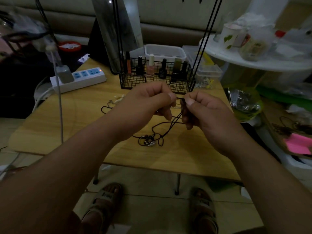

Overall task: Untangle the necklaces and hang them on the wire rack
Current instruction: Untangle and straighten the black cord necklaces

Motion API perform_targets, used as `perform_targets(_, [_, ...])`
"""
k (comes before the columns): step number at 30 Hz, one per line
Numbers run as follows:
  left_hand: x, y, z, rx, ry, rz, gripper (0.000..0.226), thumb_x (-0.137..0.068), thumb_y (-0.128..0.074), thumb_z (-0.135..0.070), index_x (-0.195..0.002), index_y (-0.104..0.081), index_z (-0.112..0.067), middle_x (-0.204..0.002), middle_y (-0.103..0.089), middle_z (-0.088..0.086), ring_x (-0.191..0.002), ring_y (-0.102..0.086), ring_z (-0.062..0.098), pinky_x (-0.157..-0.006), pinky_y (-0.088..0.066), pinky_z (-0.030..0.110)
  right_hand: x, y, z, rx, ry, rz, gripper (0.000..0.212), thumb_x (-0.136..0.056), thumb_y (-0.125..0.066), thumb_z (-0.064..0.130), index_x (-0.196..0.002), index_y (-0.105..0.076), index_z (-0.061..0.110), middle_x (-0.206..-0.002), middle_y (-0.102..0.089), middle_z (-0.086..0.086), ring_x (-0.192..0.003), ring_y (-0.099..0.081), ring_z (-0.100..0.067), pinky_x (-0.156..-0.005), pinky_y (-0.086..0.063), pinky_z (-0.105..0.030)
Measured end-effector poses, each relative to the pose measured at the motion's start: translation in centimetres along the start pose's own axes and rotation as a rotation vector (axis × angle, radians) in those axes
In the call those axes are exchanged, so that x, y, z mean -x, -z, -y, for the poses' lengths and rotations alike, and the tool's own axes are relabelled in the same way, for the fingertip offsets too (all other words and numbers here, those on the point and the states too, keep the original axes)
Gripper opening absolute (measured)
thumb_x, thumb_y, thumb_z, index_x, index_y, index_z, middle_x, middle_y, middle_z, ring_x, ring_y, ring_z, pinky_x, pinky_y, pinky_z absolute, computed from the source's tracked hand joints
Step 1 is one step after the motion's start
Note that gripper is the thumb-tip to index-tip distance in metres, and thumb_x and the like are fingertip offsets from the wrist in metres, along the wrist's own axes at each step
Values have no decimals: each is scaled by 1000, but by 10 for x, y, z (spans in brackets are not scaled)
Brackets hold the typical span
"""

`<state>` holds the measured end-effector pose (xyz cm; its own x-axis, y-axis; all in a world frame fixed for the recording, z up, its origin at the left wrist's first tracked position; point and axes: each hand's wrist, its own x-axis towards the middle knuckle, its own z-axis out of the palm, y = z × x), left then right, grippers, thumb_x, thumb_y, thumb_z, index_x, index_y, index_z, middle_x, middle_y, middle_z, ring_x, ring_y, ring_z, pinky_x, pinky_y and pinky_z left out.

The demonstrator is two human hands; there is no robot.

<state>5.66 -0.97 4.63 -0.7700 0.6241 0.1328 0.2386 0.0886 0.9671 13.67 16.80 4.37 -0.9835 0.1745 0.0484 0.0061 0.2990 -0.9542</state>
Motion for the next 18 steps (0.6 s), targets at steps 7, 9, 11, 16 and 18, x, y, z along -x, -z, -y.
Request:
perform_targets(7, [3,0,8,-500,-343,-318,10,-96,-69,-20,-100,-60,-21,-102,-57,-8,-98,-56,4,-84,-42,11,-1,-10,0,231,58,-64,20,-109,-46,32,-98,-63,27,-81,-63,7,-70,-59,-2,-68,-52,-32])
perform_targets(9, [5,-1,10,-592,-405,-315,7,-94,-69,-23,-94,-62,-21,-93,-56,-10,-90,-54,6,-81,-43,18,-2,-15,-2,338,120,-92,19,-109,-46,31,-99,-61,27,-82,-62,6,-73,-57,-7,-69,-49,-37])
perform_targets(11, [4,-3,14,-654,-393,-281,9,-93,-66,-34,-92,-65,-25,-88,-58,-12,-87,-55,7,-81,-49,34,-4,-18,-6,417,177,-109,17,-109,-45,28,-100,-59,25,-84,-60,7,-75,-55,-9,-66,-45,-37])
perform_targets(16, [2,-1,18,-689,-335,-237,11,-93,-68,-38,-91,-68,-28,-84,-60,-13,-82,-56,5,-75,-52,40,-6,-20,-15,532,238,-115,14,-108,-44,27,-98,-54,27,-89,-57,10,-78,-52,-4,-64,-40,-34])
perform_targets(18, [2,0,18,-685,-325,-225,8,-93,-71,-33,-91,-69,-26,-84,-61,-13,-82,-57,6,-73,-52,38,-7,-21,-17,582,254,-118,13,-108,-44,28,-100,-54,27,-92,-58,11,-82,-52,-4,-66,-43,-36])
